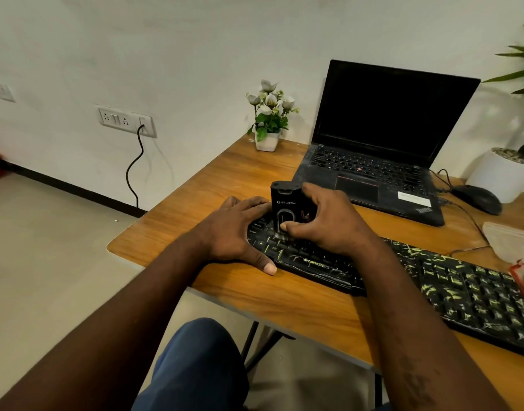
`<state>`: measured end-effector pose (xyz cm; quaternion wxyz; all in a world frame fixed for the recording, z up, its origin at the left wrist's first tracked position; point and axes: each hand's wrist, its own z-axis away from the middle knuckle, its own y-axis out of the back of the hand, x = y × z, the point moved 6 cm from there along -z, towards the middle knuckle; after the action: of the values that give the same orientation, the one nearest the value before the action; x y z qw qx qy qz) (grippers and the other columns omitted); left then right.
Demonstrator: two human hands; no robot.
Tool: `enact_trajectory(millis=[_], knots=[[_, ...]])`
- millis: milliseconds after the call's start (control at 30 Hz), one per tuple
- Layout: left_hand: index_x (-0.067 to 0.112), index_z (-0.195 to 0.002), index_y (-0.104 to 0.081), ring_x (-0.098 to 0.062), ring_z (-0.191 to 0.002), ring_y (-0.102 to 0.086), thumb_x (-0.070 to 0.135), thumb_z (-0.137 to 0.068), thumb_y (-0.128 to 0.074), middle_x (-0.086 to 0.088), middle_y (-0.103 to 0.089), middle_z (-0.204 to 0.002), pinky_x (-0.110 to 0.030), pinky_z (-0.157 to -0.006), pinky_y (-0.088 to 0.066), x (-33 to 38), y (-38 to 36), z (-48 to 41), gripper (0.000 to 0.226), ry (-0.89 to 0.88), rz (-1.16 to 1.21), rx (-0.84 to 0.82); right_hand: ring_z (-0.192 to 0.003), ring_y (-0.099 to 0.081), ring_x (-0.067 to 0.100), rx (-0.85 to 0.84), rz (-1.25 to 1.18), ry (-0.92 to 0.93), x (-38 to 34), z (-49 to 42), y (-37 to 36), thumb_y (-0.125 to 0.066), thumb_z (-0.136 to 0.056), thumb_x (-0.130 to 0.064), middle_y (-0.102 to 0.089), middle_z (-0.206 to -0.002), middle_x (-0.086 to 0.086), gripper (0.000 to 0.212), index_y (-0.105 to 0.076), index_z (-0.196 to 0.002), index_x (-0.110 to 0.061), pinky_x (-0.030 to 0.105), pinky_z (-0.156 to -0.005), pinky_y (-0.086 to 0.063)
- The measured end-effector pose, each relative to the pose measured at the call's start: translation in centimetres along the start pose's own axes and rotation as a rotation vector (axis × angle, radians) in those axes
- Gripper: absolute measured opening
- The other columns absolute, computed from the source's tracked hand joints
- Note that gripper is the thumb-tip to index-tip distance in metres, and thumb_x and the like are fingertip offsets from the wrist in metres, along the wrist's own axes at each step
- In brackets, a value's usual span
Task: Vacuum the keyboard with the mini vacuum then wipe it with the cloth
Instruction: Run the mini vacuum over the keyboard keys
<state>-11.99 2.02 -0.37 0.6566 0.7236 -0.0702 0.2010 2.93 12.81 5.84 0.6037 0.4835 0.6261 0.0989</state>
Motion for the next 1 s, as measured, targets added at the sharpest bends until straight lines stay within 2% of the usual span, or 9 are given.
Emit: enact_trajectory(millis=[67,200,367,467,533,667,800,933,1000], knots=[[0.047,-0.16,-0.016,-0.015,-0.13,-0.027,0.096,-0.045,-0.067,0.021,-0.017,-0.166,-0.038,-0.106,-0.037,0.0,0.1,0.0,0.135,0.005,0.003,-0.004,-0.099,-0.069,0.002,0.059,0.028,-0.003,0.0,0.0,0.3,-0.088,-0.077,-0.024,-0.072,-0.112,-0.013,0.065,-0.06,-0.136,-0.027,0.021,-0.083,-0.059],[0.045,-0.156,-0.03,-0.012,-0.121,-0.03,0.097,-0.044,-0.067,0.025,-0.024,-0.16,-0.039,-0.102,-0.043,0.1,0.0,0.0,0.129,-0.003,0.013,0.004,-0.096,-0.071,0.007,-0.048,-0.06,0.043,-0.4,0.1,-0.7,-0.087,-0.077,-0.023,-0.074,-0.108,-0.009,0.061,-0.063,-0.133,-0.027,0.032,-0.082,-0.062],[0.046,-0.16,-0.016,-0.013,-0.128,-0.026,0.096,-0.045,-0.066,0.02,-0.017,-0.166,-0.036,-0.105,-0.035,0.2,0.1,0.0,0.136,0.004,0.001,-0.002,-0.097,-0.067,0.002,0.094,0.075,-0.006,0.1,-0.1,0.6,-0.087,-0.076,-0.026,-0.072,-0.11,-0.011,0.061,-0.062,-0.132,-0.026,0.017,-0.077,-0.054],[0.047,-0.157,-0.026,-0.012,-0.122,-0.029,0.097,-0.043,-0.067,0.024,-0.021,-0.162,-0.036,-0.101,-0.04,0.1,0.1,0.1,0.131,-0.001,0.013,0.008,-0.095,-0.071,0.007,-0.037,-0.07,0.009,-0.3,0.3,-0.2,-0.087,-0.075,-0.023,-0.073,-0.108,-0.01,0.06,-0.064,-0.131,-0.028,0.03,-0.081,-0.062],[0.046,-0.156,-0.03,-0.012,-0.119,-0.031,0.098,-0.043,-0.066,0.025,-0.025,-0.16,-0.037,-0.1,-0.042,0.0,0.0,0.0,0.129,-0.005,0.013,0.014,-0.094,-0.07,0.009,-0.069,-0.042,0.028,-0.4,0.3,-0.8,-0.087,-0.076,-0.024,-0.072,-0.107,-0.01,0.059,-0.063,-0.129,-0.028,0.036,-0.082,-0.062],[0.044,-0.161,-0.02,-0.013,-0.122,-0.03,0.097,-0.046,-0.067,0.024,-0.019,-0.164,-0.036,-0.101,-0.039,0.1,0.0,-0.1,0.135,-0.01,-0.004,0.016,-0.092,-0.065,0.008,0.082,0.162,0.01,-0.2,-0.2,0.1,-0.085,-0.075,-0.032,-0.068,-0.103,-0.012,0.049,-0.061,-0.117,-0.028,0.038,-0.08,-0.059],[0.045,-0.153,-0.033,-0.011,-0.117,-0.031,0.096,-0.044,-0.068,0.033,-0.027,-0.148,-0.037,-0.099,-0.044,0.0,0.0,0.0,0.125,-0.007,0.024,0.016,-0.089,-0.07,0.008,-0.062,-0.003,0.037,-0.9,0.3,-0.8,-0.086,-0.074,-0.027,-0.072,-0.102,-0.009,0.052,-0.064,-0.122,-0.027,0.039,-0.079,-0.062],[0.047,-0.158,-0.024,-0.013,-0.12,-0.032,0.098,-0.045,-0.066,0.028,-0.021,-0.161,-0.038,-0.1,-0.042,0.1,0.0,0.0,0.131,-0.02,0.006,0.018,-0.09,-0.068,0.007,0.047,0.122,0.007,-0.4,-0.2,-0.4,-0.085,-0.074,-0.032,-0.069,-0.102,-0.012,0.052,-0.062,-0.12,-0.027,0.039,-0.079,-0.062],[0.048,-0.157,-0.026,-0.013,-0.12,-0.032,0.098,-0.045,-0.066,0.029,-0.023,-0.159,-0.038,-0.1,-0.042,0.2,0.1,0.0,0.129,-0.02,0.007,0.018,-0.086,-0.068,0.008,0.039,0.094,0.002,-0.4,-0.2,-0.5,-0.085,-0.073,-0.032,-0.07,-0.098,-0.011,0.048,-0.063,-0.115,-0.028,0.04,-0.076,-0.062]])
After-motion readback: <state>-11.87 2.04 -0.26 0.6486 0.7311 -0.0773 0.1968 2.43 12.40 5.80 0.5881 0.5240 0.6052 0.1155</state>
